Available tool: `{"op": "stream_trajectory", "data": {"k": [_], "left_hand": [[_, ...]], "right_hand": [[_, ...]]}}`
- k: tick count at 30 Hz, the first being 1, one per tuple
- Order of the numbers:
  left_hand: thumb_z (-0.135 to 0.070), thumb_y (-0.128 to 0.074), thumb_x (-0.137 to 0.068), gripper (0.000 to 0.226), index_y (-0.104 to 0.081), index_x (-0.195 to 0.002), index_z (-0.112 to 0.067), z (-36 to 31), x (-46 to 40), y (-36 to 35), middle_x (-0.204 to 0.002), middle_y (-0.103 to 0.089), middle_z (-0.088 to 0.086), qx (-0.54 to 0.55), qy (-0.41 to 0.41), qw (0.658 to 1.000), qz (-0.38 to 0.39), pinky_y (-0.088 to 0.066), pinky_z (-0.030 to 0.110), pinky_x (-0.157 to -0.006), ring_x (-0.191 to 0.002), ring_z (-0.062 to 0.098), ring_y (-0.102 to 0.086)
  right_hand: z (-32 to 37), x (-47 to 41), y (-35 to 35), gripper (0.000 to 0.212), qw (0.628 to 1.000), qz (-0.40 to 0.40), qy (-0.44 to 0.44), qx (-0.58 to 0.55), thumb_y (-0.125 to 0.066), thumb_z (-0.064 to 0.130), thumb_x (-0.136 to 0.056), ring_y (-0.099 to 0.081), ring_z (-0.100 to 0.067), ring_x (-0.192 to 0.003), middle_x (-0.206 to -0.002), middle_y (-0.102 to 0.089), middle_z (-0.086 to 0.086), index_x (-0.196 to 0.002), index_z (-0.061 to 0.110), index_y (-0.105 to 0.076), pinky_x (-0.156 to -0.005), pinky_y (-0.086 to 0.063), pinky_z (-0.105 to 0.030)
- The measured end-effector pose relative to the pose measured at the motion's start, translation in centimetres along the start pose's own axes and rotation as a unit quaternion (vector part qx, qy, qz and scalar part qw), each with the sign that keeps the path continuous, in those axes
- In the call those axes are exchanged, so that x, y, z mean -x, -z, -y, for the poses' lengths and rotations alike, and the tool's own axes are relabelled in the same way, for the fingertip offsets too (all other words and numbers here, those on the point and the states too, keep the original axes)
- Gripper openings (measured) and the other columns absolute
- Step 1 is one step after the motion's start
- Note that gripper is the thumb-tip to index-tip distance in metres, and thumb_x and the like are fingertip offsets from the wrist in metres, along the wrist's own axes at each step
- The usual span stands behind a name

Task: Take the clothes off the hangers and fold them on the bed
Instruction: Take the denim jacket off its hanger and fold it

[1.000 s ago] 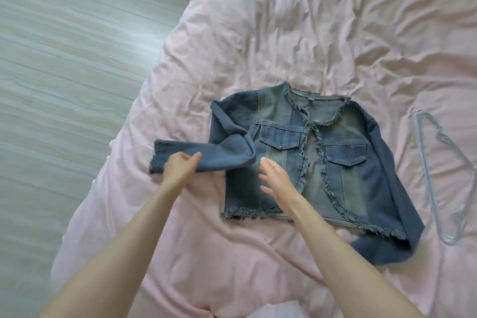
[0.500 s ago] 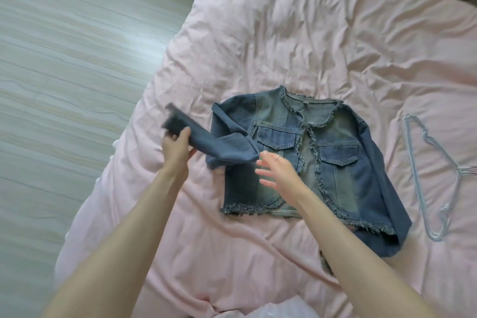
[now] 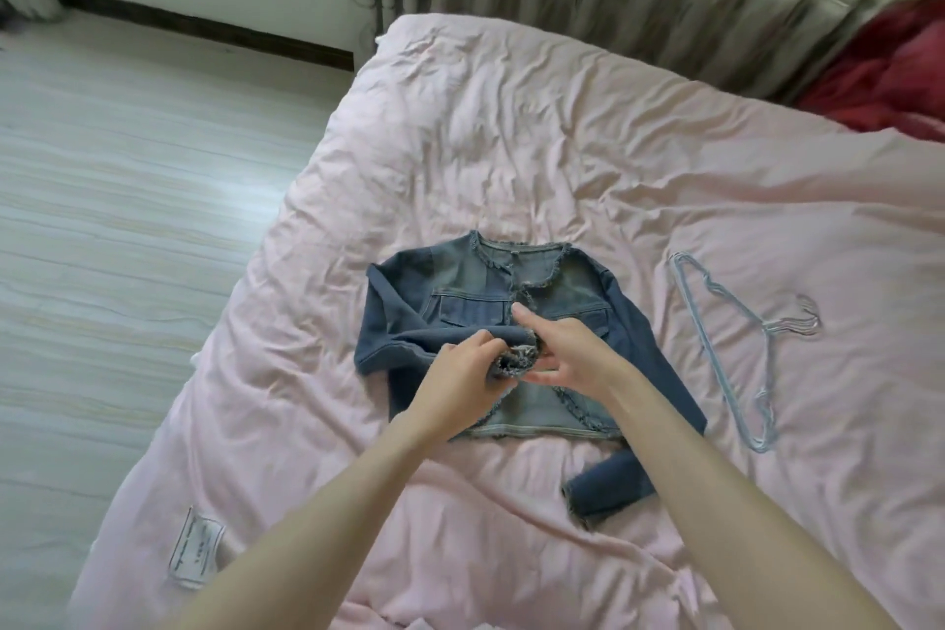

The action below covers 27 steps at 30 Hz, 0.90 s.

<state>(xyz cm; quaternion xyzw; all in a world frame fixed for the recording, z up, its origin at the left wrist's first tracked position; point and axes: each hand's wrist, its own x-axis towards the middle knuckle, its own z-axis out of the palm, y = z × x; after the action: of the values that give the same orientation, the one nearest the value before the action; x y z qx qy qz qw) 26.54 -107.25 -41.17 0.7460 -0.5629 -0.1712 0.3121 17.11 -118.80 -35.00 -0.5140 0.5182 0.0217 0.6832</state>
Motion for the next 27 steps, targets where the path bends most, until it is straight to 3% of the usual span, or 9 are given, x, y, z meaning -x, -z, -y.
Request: {"op": "stream_trajectory", "data": {"k": [3,6,10,13,15,17,20,23,27], "left_hand": [[-0.020,-0.066,-0.085,0.024,-0.067,-0.101,-0.003,-1.9,0.8,-0.7,-0.102,-0.062,0.010,0.007,0.030,0.999,0.019,-0.040,0.031,-0.078,-0.090,0.029,-0.059],[-0.016,-0.063,-0.087,0.021,-0.068,-0.100,0.000,-2.4,1.3,-0.6,-0.102,-0.061,0.011,-0.001,0.049,0.998,0.049,-0.037,0.027,-0.077,-0.093,0.030,-0.058],[-0.009,-0.058,-0.087,0.028,-0.068,-0.114,-0.012,-2.4,1.9,-0.3,-0.109,-0.059,0.006,-0.008,0.028,0.997,0.074,-0.035,0.023,-0.081,-0.101,0.023,-0.056],[-0.006,-0.057,-0.087,0.031,-0.067,-0.116,-0.013,-2.5,2.0,-0.3,-0.112,-0.061,0.004,-0.007,0.021,0.996,0.087,-0.035,0.017,-0.082,-0.102,0.020,-0.056],[-0.007,-0.058,-0.088,0.024,-0.069,-0.109,-0.010,-2.4,1.9,-0.5,-0.109,-0.063,0.002,0.005,0.028,0.996,0.080,-0.035,0.014,-0.081,-0.100,0.019,-0.059],[-0.011,-0.061,-0.087,0.015,-0.061,-0.102,-0.011,-2.4,1.9,-0.9,-0.100,-0.062,0.001,0.022,0.055,0.997,0.054,-0.040,0.020,-0.075,-0.093,0.023,-0.061],[-0.021,-0.068,-0.082,0.038,-0.034,-0.101,-0.016,-2.6,1.5,-1.3,-0.099,-0.052,-0.003,0.038,0.115,0.991,0.054,-0.043,0.035,-0.074,-0.091,0.026,-0.057],[-0.033,-0.064,-0.085,0.034,-0.044,-0.106,-0.015,-2.7,0.6,-1.5,-0.101,-0.053,-0.006,-0.026,0.105,0.992,0.069,-0.044,0.035,-0.073,-0.094,0.021,-0.056],[-0.022,-0.053,-0.092,0.014,-0.045,-0.094,-0.010,-3.2,-0.7,-1.5,-0.095,-0.050,0.007,-0.040,0.074,0.996,0.036,-0.045,0.043,-0.068,-0.083,0.030,-0.054]], "right_hand": [[-0.7,1.3,0.8,0.038,0.999,0.008,0.011,0.034,-0.066,0.036,-0.086,-0.068,-0.020,-0.081,-0.085,-0.069,-0.011,-0.097,0.000,-0.065,-0.076,-0.057,-0.032],[-0.7,1.9,1.9,0.038,0.998,0.057,0.015,0.038,-0.066,0.038,-0.085,-0.067,-0.020,-0.085,-0.089,-0.070,-0.011,-0.098,0.003,-0.068,-0.080,-0.056,-0.033],[-0.2,2.2,2.0,0.029,0.990,0.097,0.033,0.102,-0.068,0.038,-0.084,-0.063,-0.010,-0.068,-0.069,-0.067,0.002,-0.089,0.009,-0.070,-0.067,-0.049,-0.024],[-0.3,1.7,1.9,0.020,0.981,0.069,0.049,0.172,-0.062,0.019,-0.089,-0.050,-0.011,-0.054,-0.061,-0.051,-0.003,-0.073,0.006,-0.060,-0.058,-0.042,-0.022],[-0.6,0.9,2.2,0.027,0.983,0.011,0.050,0.177,-0.053,0.008,-0.090,-0.038,-0.015,-0.054,-0.062,-0.037,-0.006,-0.064,0.010,-0.046,-0.054,-0.033,-0.027],[-0.9,0.3,2.7,0.033,0.995,-0.018,0.040,0.091,-0.046,0.002,-0.092,-0.035,-0.015,-0.053,-0.061,-0.033,-0.006,-0.062,0.014,-0.038,-0.053,-0.028,-0.028],[-0.9,0.3,3.7,0.029,0.996,0.024,0.047,-0.070,-0.041,0.002,-0.095,-0.047,-0.014,-0.051,-0.057,-0.048,-0.005,-0.068,0.010,-0.047,-0.051,-0.036,-0.025],[-0.4,0.7,4.7,0.022,0.984,0.057,0.053,-0.163,-0.038,0.008,-0.098,-0.058,-0.019,-0.066,-0.075,-0.061,-0.009,-0.090,0.004,-0.058,-0.062,-0.047,-0.030],[-0.3,0.0,6.8,0.019,0.974,-0.057,0.019,-0.217,-0.048,0.024,-0.098,-0.060,-0.025,-0.086,-0.101,-0.061,-0.012,-0.107,0.009,-0.056,-0.067,-0.052,-0.038]]}}
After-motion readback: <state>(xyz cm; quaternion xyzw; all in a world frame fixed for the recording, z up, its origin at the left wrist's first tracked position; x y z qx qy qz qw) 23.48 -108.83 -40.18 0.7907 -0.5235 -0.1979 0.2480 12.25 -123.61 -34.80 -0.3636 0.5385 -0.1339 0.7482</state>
